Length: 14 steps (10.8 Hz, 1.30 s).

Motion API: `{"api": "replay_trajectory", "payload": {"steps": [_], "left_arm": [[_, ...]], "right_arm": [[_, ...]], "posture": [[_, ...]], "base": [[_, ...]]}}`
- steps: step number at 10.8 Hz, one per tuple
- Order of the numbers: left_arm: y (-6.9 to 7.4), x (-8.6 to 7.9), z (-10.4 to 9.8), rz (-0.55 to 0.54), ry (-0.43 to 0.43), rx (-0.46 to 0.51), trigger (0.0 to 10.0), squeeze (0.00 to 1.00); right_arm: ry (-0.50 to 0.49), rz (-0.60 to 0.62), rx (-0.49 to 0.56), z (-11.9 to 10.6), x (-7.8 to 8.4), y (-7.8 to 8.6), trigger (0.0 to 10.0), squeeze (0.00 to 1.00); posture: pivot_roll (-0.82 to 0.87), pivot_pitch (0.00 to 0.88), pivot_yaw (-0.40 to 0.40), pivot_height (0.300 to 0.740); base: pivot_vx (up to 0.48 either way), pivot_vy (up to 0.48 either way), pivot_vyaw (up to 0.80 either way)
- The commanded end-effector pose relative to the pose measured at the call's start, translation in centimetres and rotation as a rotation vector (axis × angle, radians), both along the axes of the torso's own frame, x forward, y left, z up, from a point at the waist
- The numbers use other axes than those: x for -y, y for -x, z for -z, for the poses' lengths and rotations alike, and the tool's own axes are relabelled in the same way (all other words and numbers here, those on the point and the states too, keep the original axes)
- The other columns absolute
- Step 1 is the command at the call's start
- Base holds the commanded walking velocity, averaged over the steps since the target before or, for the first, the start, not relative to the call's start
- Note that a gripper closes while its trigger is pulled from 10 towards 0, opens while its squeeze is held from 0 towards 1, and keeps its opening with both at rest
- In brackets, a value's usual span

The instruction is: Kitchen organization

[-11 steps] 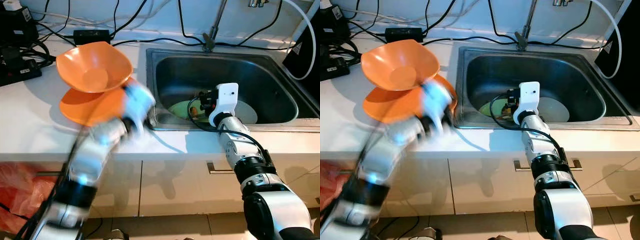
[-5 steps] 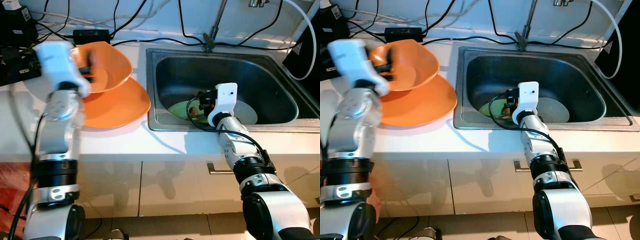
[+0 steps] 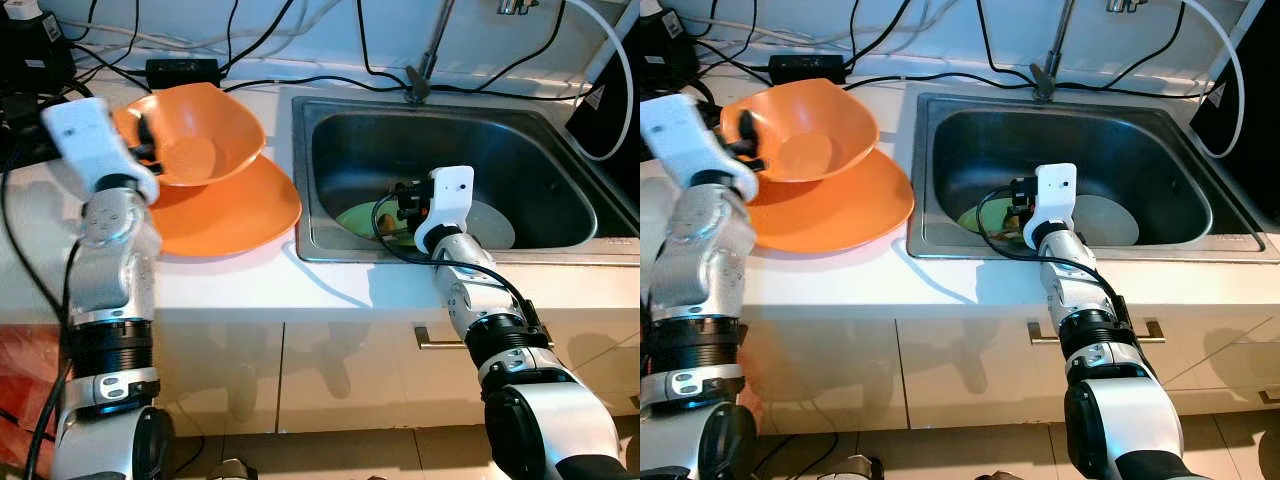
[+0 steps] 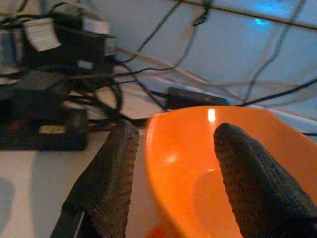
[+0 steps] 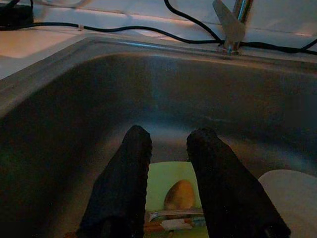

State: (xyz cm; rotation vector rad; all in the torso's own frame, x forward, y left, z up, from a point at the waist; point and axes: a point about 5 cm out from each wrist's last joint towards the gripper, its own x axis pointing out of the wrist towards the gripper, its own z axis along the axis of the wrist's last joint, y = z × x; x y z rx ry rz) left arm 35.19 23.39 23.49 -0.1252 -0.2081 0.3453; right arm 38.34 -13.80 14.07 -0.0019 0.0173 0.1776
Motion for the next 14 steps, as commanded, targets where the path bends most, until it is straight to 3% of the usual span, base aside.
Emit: {"api": "replay_trajectory", "payload": {"steps": [1, 2, 3, 4, 5, 7, 11, 12, 14], "left_arm": [[-0.1, 0.3, -0.6, -0.006, 0.032, 0.015, 10.0, 1.00], [-0.4, 0.7, 0.0, 0.027, 0.040, -0.028, 10.0, 1.00], [-0.5, 0.9, 0.1, 0.037, 0.043, -0.036, 10.0, 0.00], [-0.7, 1.5, 0.4, 0.093, 0.114, -0.050, 10.0, 0.00], [-0.8, 2.0, 0.6, 0.139, 0.123, -0.079, 10.0, 0.00], [-0.8, 2.1, 0.8, 0.114, 0.148, -0.122, 10.0, 0.00], [0.0, 1.2, -2.9, 0.071, 0.136, 0.065, 10.0, 0.00], [0.1, 1.2, -3.2, 0.064, 0.141, 0.081, 10.0, 0.00], [-0.1, 1.2, -1.8, 0.047, 0.182, -0.005, 10.0, 0.00]], "right_arm": [[0.003, 0.003, -0.113, 2.8, 0.1, 0.9, 10.0, 0.00], [0.003, 0.000, -0.115, 2.8, 0.0, 0.9, 10.0, 0.00], [0.003, -0.001, -0.115, 2.8, 0.0, 0.9, 10.0, 0.00], [0.004, 0.001, -0.114, 2.8, 0.0, 0.9, 10.0, 0.00], [0.005, 0.005, -0.114, 2.8, 0.2, 0.9, 10.0, 0.00], [0.004, 0.007, -0.113, 2.8, 0.2, 0.9, 10.0, 0.00], [0.001, 0.006, -0.109, 2.7, 0.1, 0.9, 10.0, 0.00], [0.000, 0.005, -0.110, 2.7, 0.1, 0.9, 10.0, 0.00], [0.000, 0.004, -0.109, 2.7, 0.0, 0.9, 10.0, 0.00]], "posture": [[0.10, 0.053, -0.069, 0.740], [0.10, 0.056, -0.071, 0.740], [0.10, 0.057, -0.071, 0.740], [0.10, 0.059, -0.070, 0.740], [0.10, 0.061, -0.070, 0.740], [0.10, 0.062, -0.069, 0.740], [0.10, 0.063, -0.074, 0.740], [0.10, 0.062, -0.074, 0.740], [0.10, 0.061, -0.072, 0.740]], "base": [[0.000, 0.000, 0.00], [0.000, 0.000, 0.00], [0.000, 0.000, 0.00], [0.000, 0.000, 0.00], [0.000, 0.000, 0.00], [0.000, 0.000, 0.00], [0.000, 0.000, 0.00], [0.000, 0.000, 0.00], [0.000, 0.000, 0.00]]}}
